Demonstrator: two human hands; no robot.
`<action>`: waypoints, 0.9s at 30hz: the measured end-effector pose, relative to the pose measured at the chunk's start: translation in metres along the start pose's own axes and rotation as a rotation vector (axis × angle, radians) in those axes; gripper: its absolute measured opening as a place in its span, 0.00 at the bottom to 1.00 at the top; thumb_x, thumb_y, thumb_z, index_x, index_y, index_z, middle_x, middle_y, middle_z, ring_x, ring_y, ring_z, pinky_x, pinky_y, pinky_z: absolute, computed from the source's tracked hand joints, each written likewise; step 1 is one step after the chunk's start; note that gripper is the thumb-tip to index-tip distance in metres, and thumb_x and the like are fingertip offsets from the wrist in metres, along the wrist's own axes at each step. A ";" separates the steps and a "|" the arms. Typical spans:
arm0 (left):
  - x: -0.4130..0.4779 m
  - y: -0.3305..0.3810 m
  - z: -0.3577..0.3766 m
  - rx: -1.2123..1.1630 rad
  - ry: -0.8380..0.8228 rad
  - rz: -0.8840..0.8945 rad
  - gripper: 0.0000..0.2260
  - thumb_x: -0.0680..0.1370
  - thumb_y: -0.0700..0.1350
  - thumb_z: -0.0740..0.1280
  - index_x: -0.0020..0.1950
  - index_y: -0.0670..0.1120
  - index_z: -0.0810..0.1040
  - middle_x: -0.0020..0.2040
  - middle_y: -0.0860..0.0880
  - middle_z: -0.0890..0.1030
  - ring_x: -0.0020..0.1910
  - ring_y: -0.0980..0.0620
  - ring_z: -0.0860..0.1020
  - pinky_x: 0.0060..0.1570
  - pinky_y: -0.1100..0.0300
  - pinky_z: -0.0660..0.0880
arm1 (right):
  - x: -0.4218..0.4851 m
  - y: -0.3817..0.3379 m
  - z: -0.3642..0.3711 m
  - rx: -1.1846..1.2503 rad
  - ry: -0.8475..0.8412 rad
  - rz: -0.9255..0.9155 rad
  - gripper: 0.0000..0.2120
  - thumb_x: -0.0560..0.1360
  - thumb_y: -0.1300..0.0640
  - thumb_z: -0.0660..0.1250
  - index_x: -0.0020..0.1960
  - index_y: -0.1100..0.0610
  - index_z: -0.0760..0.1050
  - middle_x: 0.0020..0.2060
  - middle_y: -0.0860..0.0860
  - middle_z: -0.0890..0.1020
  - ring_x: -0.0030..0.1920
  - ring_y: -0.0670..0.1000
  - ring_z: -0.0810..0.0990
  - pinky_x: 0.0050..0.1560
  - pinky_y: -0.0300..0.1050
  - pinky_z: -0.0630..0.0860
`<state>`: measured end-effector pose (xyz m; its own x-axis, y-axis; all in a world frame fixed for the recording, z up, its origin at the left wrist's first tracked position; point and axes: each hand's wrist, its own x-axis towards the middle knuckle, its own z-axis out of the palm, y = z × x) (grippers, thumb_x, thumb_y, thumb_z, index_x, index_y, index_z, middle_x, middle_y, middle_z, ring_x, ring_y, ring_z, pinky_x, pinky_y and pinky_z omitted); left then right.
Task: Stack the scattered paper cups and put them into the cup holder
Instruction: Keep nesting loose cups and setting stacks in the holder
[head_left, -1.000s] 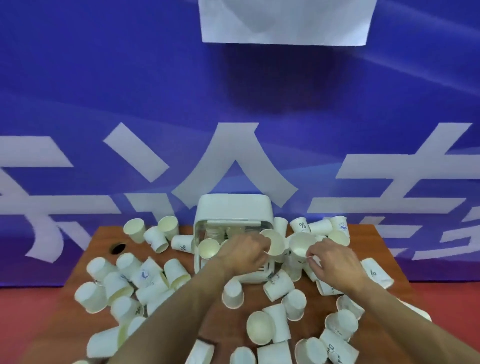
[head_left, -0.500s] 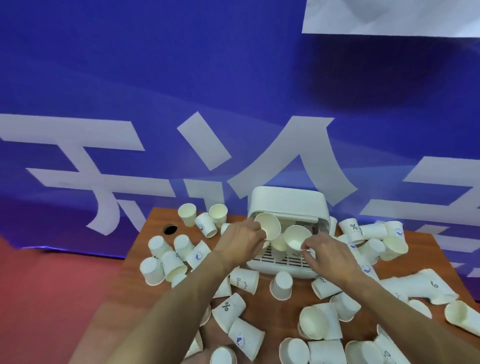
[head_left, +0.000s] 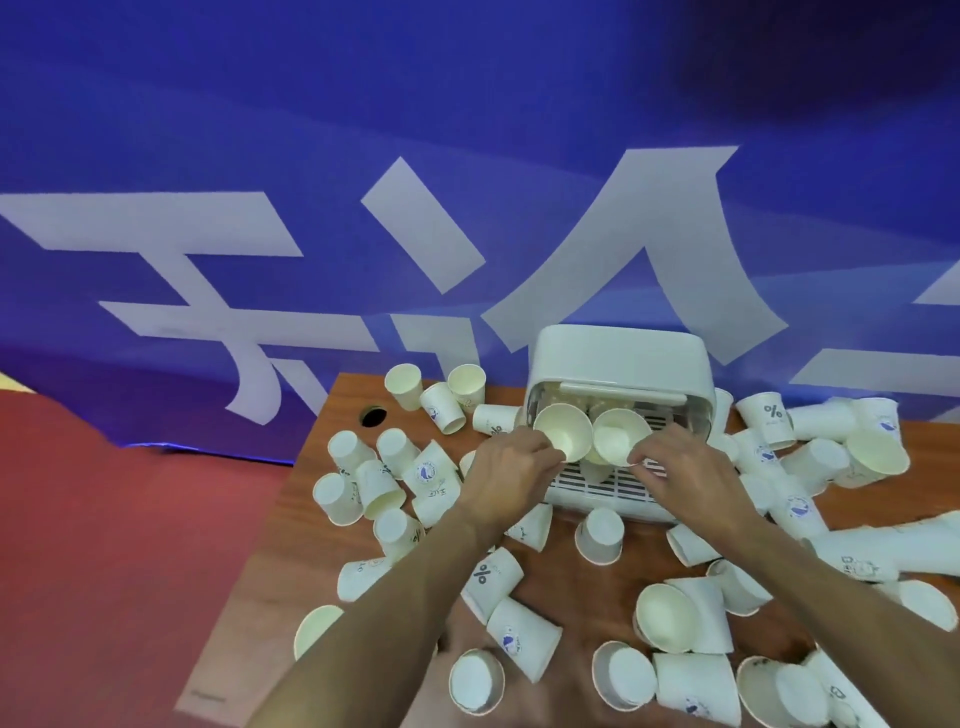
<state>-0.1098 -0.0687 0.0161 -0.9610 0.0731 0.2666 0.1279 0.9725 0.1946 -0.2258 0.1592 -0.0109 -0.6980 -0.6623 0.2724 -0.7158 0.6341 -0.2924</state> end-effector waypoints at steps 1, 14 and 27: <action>0.000 0.001 0.003 -0.004 0.009 0.015 0.07 0.79 0.47 0.68 0.49 0.46 0.85 0.45 0.48 0.83 0.43 0.48 0.80 0.37 0.56 0.76 | -0.001 0.002 0.002 0.009 0.014 -0.010 0.08 0.68 0.59 0.79 0.44 0.51 0.83 0.41 0.45 0.82 0.43 0.48 0.80 0.34 0.40 0.73; 0.010 -0.009 0.029 0.000 0.081 -0.069 0.07 0.78 0.49 0.69 0.47 0.48 0.86 0.44 0.50 0.83 0.41 0.49 0.79 0.35 0.54 0.77 | 0.001 0.020 0.023 0.032 0.017 -0.029 0.08 0.68 0.56 0.79 0.44 0.50 0.82 0.40 0.44 0.82 0.41 0.44 0.79 0.35 0.34 0.71; 0.016 -0.017 0.062 -0.077 0.081 -0.103 0.03 0.75 0.44 0.74 0.43 0.46 0.85 0.40 0.49 0.82 0.36 0.47 0.78 0.28 0.55 0.75 | 0.000 0.025 0.053 0.095 0.047 0.020 0.03 0.73 0.55 0.74 0.45 0.49 0.81 0.41 0.41 0.83 0.43 0.43 0.79 0.32 0.41 0.76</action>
<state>-0.1423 -0.0705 -0.0412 -0.9474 -0.0476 0.3165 0.0511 0.9537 0.2963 -0.2424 0.1538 -0.0665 -0.7142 -0.6288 0.3077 -0.6978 0.6051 -0.3832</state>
